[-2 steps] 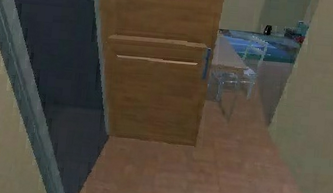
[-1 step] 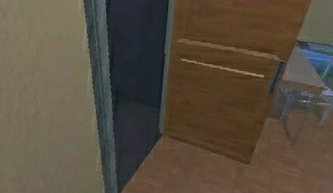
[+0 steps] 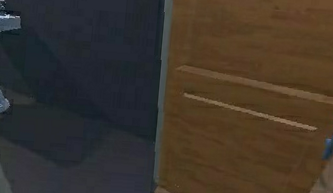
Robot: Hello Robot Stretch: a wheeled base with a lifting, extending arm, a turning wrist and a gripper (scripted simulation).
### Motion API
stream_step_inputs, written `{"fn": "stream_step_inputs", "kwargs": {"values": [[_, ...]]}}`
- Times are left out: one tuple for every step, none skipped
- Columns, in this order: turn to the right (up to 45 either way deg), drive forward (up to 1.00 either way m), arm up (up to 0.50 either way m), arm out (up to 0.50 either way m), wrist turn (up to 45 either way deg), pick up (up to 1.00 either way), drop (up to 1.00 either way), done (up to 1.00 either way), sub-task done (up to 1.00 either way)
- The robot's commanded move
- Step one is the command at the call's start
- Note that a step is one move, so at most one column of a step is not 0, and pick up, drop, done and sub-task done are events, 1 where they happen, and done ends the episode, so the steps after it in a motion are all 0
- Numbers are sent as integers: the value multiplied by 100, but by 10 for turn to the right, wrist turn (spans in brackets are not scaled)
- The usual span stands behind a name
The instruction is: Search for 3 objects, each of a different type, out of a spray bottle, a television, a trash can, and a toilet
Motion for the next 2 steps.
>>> {"fn": "stream_step_inputs", "kwargs": {"values": [[-60,0,0,0,0,0,0,0,0],[0,70,0,0,0,0,0,0,0]]}}
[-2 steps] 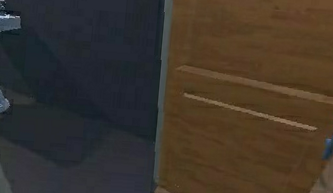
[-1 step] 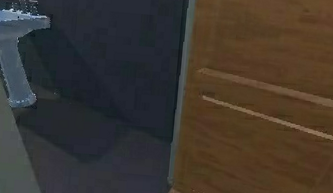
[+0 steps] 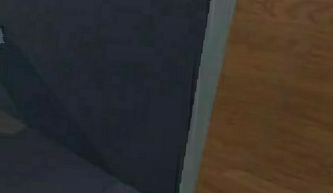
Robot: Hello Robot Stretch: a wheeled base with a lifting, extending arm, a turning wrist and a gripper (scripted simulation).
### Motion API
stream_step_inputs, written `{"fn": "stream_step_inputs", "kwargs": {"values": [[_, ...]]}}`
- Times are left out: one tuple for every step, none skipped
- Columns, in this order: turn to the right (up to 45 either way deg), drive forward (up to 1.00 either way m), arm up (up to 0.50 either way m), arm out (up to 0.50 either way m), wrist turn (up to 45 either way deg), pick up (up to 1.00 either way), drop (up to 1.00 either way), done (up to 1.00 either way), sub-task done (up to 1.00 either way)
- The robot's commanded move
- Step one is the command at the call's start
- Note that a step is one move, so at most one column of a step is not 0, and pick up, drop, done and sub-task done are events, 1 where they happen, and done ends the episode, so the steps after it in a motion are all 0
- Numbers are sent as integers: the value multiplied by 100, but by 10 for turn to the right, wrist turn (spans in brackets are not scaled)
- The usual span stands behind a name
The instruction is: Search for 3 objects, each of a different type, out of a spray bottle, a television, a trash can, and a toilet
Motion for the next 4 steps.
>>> {"fn": "stream_step_inputs", "kwargs": {"values": [[-450,0,0,0,0,0,0,0,0],[-150,0,0,0,0,0,0,0,0],[0,45,0,0,0,0,0,0,0],[-120,0,0,0,0,0,0,0,0]]}}
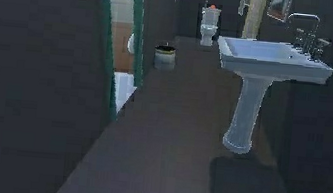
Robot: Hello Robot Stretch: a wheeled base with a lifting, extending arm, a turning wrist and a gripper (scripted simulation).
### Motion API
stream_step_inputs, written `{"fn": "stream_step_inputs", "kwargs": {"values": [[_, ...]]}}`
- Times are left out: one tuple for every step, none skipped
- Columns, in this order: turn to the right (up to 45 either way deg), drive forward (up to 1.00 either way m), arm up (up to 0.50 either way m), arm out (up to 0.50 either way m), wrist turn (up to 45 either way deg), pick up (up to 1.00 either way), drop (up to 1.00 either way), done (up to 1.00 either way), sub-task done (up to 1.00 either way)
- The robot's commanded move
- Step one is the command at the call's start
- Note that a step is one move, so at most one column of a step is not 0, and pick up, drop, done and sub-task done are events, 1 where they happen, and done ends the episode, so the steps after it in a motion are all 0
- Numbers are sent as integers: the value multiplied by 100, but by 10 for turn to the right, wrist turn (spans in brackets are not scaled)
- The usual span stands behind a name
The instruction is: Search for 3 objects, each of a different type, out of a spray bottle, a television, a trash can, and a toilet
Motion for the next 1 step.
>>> {"fn": "stream_step_inputs", "kwargs": {"values": [[0,100,0,0,0,0,0,0,0]]}}
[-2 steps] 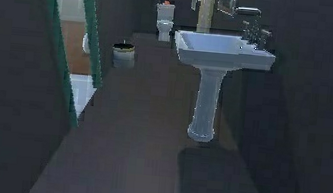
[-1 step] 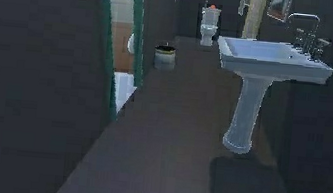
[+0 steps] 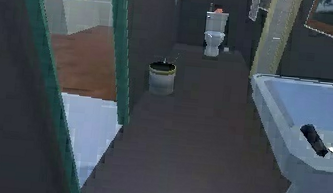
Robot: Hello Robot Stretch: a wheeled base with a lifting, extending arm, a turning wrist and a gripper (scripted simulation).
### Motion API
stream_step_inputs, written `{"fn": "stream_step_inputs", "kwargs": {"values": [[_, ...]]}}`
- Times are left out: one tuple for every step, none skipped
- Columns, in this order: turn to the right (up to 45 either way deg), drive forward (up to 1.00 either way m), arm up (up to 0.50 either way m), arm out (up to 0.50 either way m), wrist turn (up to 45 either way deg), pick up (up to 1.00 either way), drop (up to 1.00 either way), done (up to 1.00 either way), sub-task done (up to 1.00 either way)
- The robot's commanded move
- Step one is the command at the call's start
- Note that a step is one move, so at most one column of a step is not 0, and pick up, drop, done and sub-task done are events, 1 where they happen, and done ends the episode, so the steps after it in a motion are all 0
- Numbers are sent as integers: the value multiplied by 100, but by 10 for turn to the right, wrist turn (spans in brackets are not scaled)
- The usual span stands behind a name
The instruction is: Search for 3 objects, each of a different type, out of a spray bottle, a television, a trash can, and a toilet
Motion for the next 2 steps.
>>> {"fn": "stream_step_inputs", "kwargs": {"values": [[-30,0,0,0,0,0,0,0,0],[0,40,0,0,0,0,0,0,0]]}}
